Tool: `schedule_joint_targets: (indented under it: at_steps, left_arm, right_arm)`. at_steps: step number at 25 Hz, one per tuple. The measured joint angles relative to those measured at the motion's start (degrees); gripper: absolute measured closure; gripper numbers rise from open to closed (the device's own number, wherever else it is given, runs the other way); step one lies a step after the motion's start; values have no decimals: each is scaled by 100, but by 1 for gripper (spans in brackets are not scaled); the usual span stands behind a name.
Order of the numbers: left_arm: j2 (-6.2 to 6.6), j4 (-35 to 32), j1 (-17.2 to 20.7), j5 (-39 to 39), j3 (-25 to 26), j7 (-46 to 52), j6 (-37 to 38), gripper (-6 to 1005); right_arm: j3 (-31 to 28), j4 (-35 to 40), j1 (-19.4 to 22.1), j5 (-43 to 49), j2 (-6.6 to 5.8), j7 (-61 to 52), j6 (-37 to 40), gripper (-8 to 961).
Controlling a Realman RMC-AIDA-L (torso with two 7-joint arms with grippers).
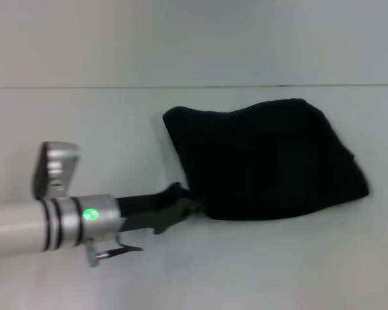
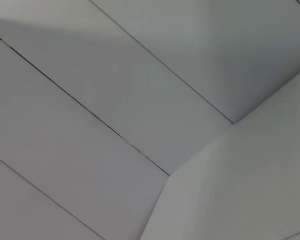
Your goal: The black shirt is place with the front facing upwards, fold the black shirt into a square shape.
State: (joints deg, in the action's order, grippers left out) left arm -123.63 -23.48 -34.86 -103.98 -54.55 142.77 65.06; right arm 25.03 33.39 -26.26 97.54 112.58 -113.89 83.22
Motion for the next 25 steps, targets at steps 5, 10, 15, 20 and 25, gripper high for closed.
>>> schedule_joint_targets:
  at_steps: [5,10,15,20,25]
  left_arm:
    - [357,-191,502,0,188,1,321,976]
    - [656,-259,849,-88,490,-49,548,973]
    - [773,-279,969,-124,576,-136,637,971]
    - [758,-281,993,-239,574,-184,759,968]
    - [727,-280,1087,-266,708,-238,758,965]
  right_arm:
    - [1,-1,-34,-52,5,-20,-17,38]
    - [66,-17,-45,-27,9,-20,-23,39]
    - [87,-75,-49,-15,18,-18,-27,39]
    - [100,-86,-63,-10,26,-53,-33,38]
    - [100,-95,-82,-6,27,-63,-64,39]
